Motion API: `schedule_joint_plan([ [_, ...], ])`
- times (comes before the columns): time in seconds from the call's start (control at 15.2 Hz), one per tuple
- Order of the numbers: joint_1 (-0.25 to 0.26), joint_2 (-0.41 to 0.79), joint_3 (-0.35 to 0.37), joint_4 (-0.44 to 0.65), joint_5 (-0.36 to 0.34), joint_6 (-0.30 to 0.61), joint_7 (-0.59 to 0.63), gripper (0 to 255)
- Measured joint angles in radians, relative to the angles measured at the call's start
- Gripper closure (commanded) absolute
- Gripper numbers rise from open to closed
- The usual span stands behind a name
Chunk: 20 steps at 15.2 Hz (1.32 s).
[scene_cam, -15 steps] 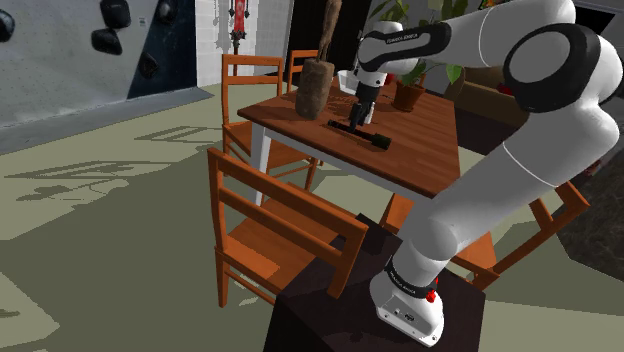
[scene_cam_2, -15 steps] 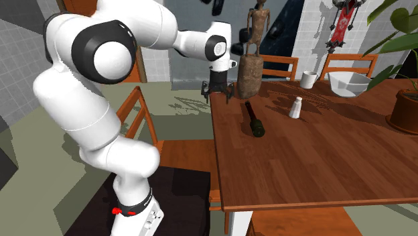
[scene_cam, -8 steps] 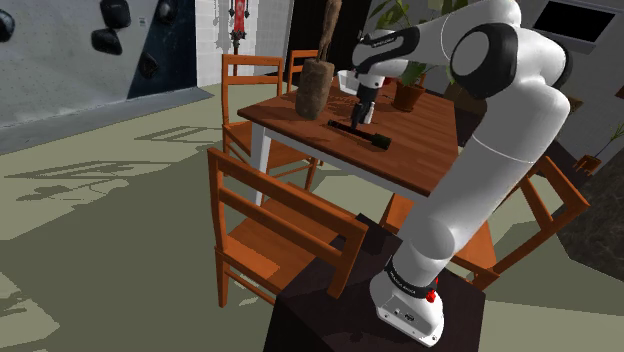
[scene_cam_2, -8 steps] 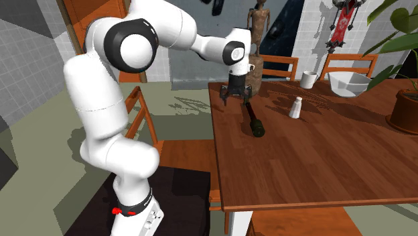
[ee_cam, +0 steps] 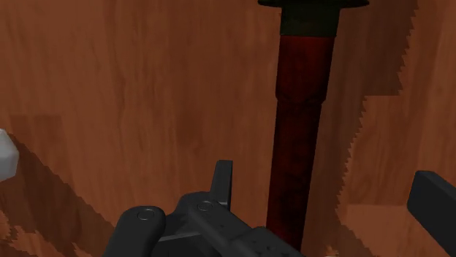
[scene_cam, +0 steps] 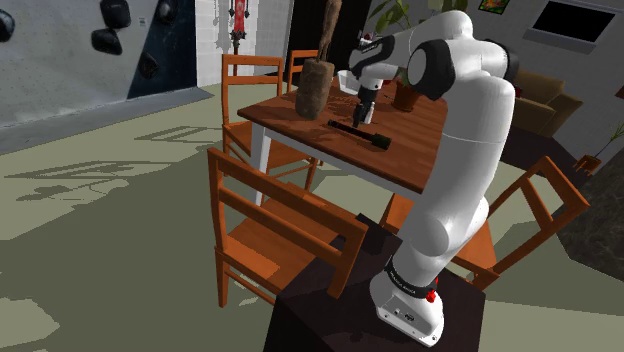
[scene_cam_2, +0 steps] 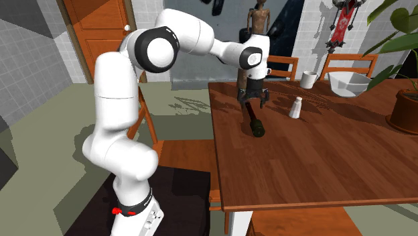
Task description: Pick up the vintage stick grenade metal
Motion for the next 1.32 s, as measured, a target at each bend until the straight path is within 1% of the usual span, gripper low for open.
schedule_joint_plan([
  [0.13, -0.008, 0.022, 0.002, 0.004, 0.011, 0.016, -0.010, 0],
  [0.46, -0.013, 0.050, 0.009, -0.026, 0.028, 0.070, -0.020, 0],
  [0.53, -0.014, 0.053, 0.009, -0.028, 0.029, 0.075, -0.021, 255],
  [1.19, -0.014, 0.055, 0.010, -0.031, 0.031, 0.081, -0.022, 255],
  [1.32, -0.013, 0.049, 0.008, -0.023, 0.027, 0.067, -0.019, 255],
])
